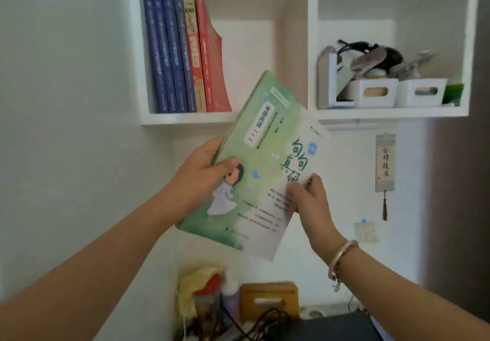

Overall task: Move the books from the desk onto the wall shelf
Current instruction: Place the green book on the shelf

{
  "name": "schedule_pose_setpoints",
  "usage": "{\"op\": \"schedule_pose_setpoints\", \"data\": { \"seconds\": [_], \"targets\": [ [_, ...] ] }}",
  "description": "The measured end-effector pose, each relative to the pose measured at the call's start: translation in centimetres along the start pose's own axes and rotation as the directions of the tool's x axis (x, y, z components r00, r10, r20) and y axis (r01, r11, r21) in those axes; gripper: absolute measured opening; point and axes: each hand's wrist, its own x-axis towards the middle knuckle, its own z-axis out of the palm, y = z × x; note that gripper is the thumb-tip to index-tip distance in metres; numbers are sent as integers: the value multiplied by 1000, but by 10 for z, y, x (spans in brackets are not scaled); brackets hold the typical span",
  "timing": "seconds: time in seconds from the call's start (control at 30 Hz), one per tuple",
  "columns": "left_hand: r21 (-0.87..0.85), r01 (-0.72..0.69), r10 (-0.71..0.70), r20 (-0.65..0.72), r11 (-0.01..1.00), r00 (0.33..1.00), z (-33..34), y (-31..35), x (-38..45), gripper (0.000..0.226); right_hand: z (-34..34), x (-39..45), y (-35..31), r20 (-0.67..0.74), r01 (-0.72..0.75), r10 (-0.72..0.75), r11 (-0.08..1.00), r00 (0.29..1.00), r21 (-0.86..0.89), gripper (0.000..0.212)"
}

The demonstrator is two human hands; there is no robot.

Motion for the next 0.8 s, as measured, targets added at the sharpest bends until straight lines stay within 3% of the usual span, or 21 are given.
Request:
{"op": "schedule_pose_setpoints", "data": {
  "seconds": [0.07, 0.2, 0.27, 0.37, 0.47, 0.57, 0.7, 0.8],
  "targets": [
    [-41, -43, 38, -106, 998, 994, -16, 20, 17, 26, 12, 21, -34, 31, 142, -143, 989, 989, 29, 9],
    [-17, -161, 149, -299, 987, 942, -40, 53, 58, 24, 36, 62, -92, 144, 350, -360, 933, 922, 88, 34],
    [-6, -224, 204, -388, 975, 899, -45, 65, 83, 20, 47, 87, -107, 146, 461, -452, 887, 880, -31, 44],
    [65, -260, 254, -522, 964, 814, -43, 74, 121, 16, 61, 125, -119, 189, 518, -486, 750, 853, -410, 76],
    [139, -248, 281, -592, 959, 755, -39, 72, 158, 17, 72, 154, -122, 361, 529, -388, 592, 848, -608, 86],
    [214, -228, 312, -619, 950, 721, -34, 63, 192, 19, 82, 174, -126, 519, 558, -218, 441, 826, -703, 66],
    [240, -214, 321, -667, 947, 672, -28, 29, 231, 25, 100, 197, -117, 606, 583, -143, 512, 782, -631, 54],
    [395, -199, 423, -630, 897, 652, -27, 4, 247, 48, 120, 222, -104, 675, 597, -30, 496, 737, -630, 51]
  ]
}}
